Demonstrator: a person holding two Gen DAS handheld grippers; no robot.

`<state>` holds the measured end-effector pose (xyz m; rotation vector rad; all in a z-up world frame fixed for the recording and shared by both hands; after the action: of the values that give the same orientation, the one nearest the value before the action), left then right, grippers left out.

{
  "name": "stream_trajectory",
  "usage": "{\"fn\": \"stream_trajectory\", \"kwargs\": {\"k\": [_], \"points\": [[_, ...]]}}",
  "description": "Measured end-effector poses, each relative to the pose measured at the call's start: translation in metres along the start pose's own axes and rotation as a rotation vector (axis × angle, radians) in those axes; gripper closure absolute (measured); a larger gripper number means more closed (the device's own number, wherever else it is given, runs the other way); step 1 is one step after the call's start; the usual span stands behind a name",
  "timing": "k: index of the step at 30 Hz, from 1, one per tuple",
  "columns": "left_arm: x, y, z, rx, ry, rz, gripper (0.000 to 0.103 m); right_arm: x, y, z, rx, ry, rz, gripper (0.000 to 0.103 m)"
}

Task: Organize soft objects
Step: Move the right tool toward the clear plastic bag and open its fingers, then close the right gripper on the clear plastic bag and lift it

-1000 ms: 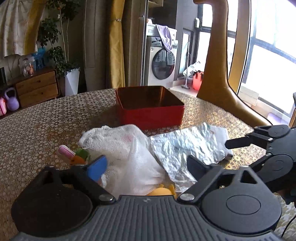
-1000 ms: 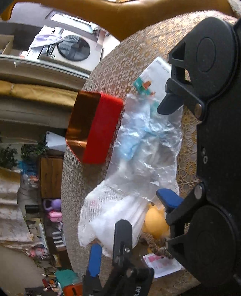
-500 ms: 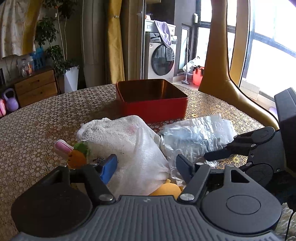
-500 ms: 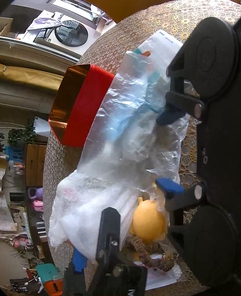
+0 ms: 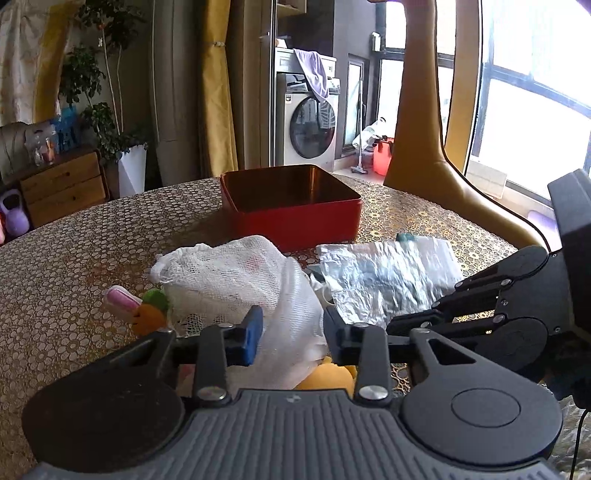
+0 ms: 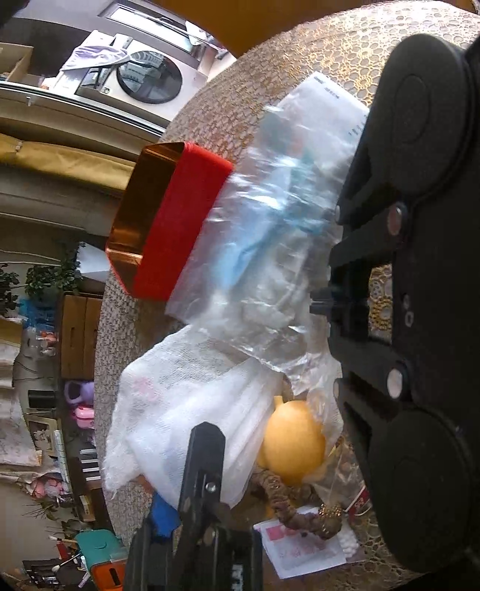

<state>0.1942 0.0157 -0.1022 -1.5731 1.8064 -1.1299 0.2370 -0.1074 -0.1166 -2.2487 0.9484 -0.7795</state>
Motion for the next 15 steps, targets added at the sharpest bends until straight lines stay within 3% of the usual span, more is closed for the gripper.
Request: {"fn": "stream_trajectory", "kwargs": {"k": [6,8,12,15], "points": [[0.001,-0.001,0.001,-0.004,0.017,-0.009,0.071,0.006,-0.006,-0.009,0.033,-0.006,0.010,0.100],[0.001,-0.001,0.002,-0.008,0.008,-0.002,0.071,0.007,-0.004,-0.013,0.032,-0.022,0.008,0.089],[0.000,0.000,0.005,-0.021,-0.018,-0.003,0.071,0.011,0.000,-0.012,0.024,-0.022,-0.010,0.082],[0.001,-0.001,0.004,-0.014,0.012,-0.021,0.071,0.019,0.001,-0.010,0.023,-0.003,-0.005,0.069]]}}
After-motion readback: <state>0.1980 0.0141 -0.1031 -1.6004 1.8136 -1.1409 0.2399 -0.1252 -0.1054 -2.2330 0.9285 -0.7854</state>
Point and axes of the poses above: each gripper's, at about its wrist camera, not at the fingertips, and z roughly the way its jaws point, x to its right, y to its underside, the point moved 6 cm from there along z, roughly the way its jaws point, and after that the axes turned 14 degrees about y, right-handed, at the moved point
